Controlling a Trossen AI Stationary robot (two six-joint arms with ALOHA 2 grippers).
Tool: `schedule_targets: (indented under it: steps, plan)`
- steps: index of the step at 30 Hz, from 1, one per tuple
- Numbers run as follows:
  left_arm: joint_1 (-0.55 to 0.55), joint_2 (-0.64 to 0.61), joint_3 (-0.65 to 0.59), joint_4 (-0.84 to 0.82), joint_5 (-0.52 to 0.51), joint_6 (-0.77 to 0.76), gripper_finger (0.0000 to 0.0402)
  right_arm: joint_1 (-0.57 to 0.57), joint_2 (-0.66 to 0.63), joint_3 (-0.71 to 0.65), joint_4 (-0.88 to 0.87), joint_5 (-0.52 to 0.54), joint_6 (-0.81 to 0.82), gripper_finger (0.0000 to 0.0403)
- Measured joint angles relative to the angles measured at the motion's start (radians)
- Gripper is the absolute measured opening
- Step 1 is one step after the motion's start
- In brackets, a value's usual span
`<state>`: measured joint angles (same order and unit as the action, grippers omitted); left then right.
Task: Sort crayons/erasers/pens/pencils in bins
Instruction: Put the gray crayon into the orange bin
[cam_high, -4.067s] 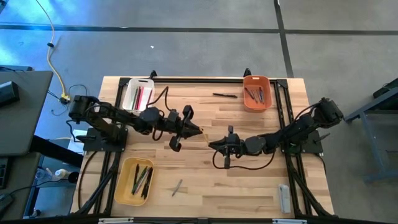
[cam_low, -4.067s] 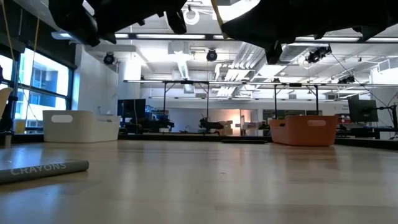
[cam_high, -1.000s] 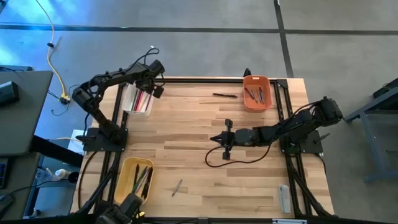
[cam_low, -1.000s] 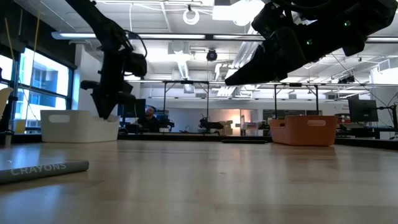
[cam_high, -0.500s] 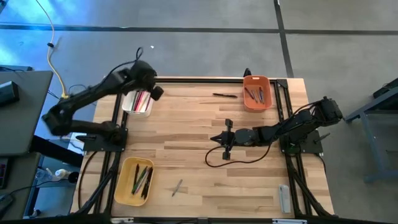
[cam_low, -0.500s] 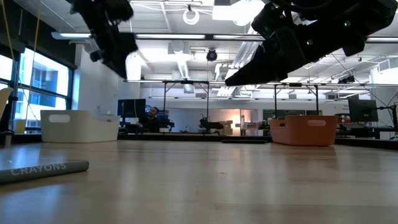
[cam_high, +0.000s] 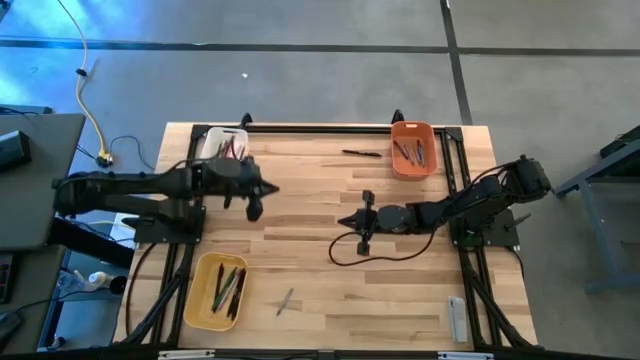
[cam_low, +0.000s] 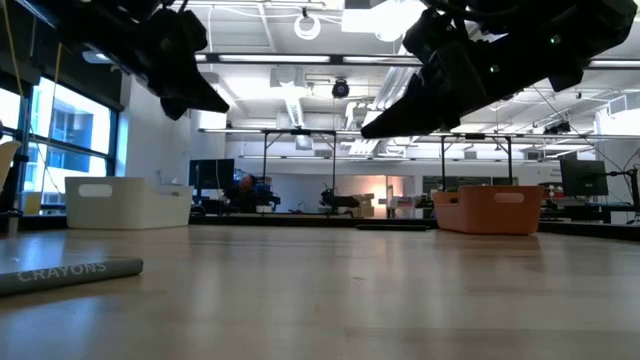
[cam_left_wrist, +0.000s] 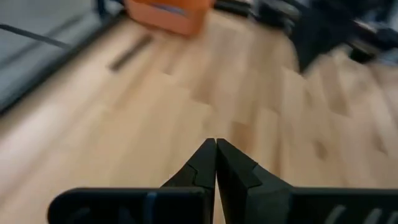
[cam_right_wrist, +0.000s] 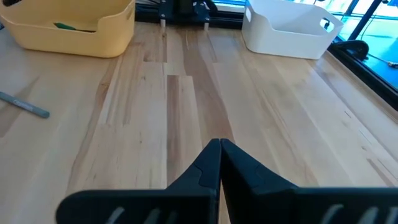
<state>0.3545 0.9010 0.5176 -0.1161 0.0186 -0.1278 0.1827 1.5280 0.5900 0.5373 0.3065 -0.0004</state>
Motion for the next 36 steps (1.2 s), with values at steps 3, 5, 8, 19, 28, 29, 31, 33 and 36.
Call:
schedule_targets:
  steps: [3, 5, 8, 19, 28, 29, 31, 33, 36]
  plan:
    - [-0.108, 0.019, 0.0, -0.004, -0.03, -0.049, 0.0, -0.002, 0.0, 0.0, -0.002, 0.0, 0.017, 0.0]
    - [-0.184, 0.028, 0.0, 0.002, -0.088, -0.086, 0.0, -0.002, 0.0, 0.0, -0.003, 0.0, 0.022, 0.0]
    - [-0.289, 0.047, 0.0, 0.003, -0.171, -0.158, 0.0, -0.006, 0.015, 0.0, -0.009, 0.0, 0.019, 0.0]
    - [-0.556, 0.225, 0.186, -0.197, -0.314, -0.422, 0.0, -0.069, 0.228, 0.0, 0.36, -0.245, -0.044, 0.0]
    - [-0.714, 0.459, 0.458, -0.485, -0.325, -0.698, 0.0, -0.078, 0.275, -0.056, 0.568, -0.316, -0.085, 0.0]
    - [-0.729, 0.484, 0.486, -0.523, -0.328, -0.735, 0.0, -0.078, 0.275, -0.084, 0.619, -0.316, -0.086, 0.0]
    - [-0.753, 0.533, 0.538, -0.569, -0.329, -0.814, 0.0, -0.078, 0.275, -0.15, 0.731, -0.316, -0.084, 0.0]
    - [-0.775, 0.579, 0.583, -0.62, -0.327, -0.891, 0.0, -0.081, 0.275, -0.213, 0.85, -0.316, -0.081, 0.0]
    - [-0.805, 0.648, 0.644, -0.658, -0.316, -1.002, 0.0, -0.081, 0.275, -0.293, 1.017, -0.315, -0.078, 0.0]
